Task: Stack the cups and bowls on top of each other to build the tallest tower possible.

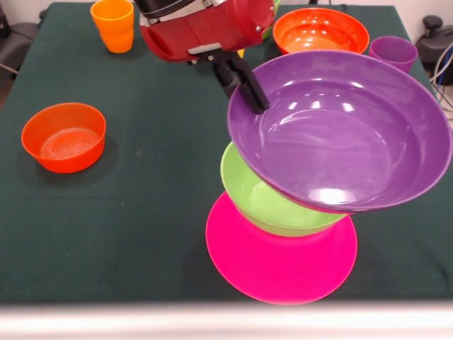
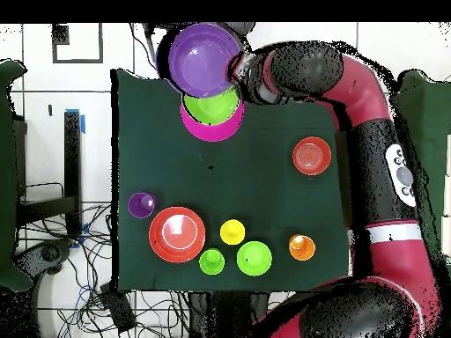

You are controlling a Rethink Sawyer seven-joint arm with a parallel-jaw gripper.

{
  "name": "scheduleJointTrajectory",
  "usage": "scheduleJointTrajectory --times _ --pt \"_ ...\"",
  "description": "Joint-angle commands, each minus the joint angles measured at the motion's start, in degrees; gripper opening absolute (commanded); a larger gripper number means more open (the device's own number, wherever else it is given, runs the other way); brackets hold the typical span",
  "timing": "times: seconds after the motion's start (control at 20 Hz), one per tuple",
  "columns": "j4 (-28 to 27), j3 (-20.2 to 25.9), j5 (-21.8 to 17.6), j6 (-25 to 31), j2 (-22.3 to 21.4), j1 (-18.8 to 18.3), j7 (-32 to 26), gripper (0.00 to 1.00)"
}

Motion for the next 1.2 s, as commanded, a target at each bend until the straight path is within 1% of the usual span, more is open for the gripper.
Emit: scheduleJointTrajectory --times 0.05,0.15,0.35,0.5,0.7,1.0,1.2 --pt "-3.07 1.21 -3.12 0.89 1.26 -0.6 -18.95 0.0" --pt "-5.24 1.18 -3.15 2.39 1.94 -0.23 -19.79 0.0" --pt "-4.91 1.25 -3.03 1.99 2.4 -0.68 -20.6 0.0" --pt "-2.48 1.01 -2.89 0.35 2.48 -1.43 -19.81 0.0" --pt "1.7 1.22 -3.1 -3.66 2.47 -2.67 -19.07 0.0" --pt "3.09 1.63 -4.0 -5.41 3.13 -3.8 -20.09 0.0" --pt "6.19 1.83 -4.25 -7.22 2.49 -4.85 -19.34 0.0"
